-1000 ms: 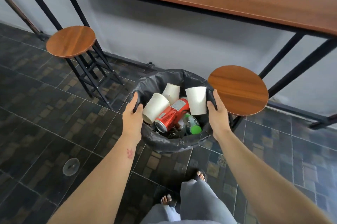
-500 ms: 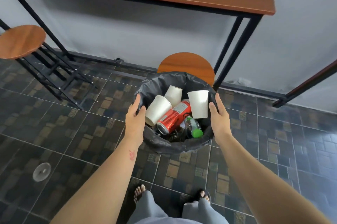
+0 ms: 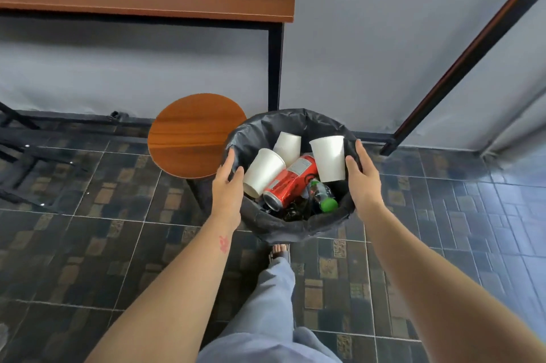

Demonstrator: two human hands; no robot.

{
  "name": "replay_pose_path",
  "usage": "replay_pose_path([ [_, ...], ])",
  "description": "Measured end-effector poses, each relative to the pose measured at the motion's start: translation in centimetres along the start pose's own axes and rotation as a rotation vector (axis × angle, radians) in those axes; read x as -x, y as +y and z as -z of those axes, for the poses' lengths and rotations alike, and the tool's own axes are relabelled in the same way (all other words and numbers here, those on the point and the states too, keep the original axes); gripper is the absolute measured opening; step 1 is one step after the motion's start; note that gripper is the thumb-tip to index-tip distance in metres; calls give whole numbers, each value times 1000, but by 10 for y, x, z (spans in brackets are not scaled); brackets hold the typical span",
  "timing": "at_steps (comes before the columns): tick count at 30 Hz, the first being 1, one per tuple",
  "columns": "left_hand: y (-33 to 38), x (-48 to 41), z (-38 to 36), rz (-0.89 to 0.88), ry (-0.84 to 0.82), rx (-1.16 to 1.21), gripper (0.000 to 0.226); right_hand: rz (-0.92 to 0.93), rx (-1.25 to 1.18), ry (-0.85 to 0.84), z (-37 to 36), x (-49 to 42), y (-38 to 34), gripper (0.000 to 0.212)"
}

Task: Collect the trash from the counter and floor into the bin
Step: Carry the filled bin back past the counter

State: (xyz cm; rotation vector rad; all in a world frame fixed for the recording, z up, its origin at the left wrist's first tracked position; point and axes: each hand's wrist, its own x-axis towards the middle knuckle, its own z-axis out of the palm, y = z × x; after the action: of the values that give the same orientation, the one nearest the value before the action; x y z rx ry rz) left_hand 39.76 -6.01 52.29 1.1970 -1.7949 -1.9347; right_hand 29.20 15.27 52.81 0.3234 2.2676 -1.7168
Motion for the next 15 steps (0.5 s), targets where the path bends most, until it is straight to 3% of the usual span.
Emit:
replay_pose_path([
  [15, 32, -108, -196, 84, -66, -82, 46, -83, 43, 51, 71, -207, -26, 49],
])
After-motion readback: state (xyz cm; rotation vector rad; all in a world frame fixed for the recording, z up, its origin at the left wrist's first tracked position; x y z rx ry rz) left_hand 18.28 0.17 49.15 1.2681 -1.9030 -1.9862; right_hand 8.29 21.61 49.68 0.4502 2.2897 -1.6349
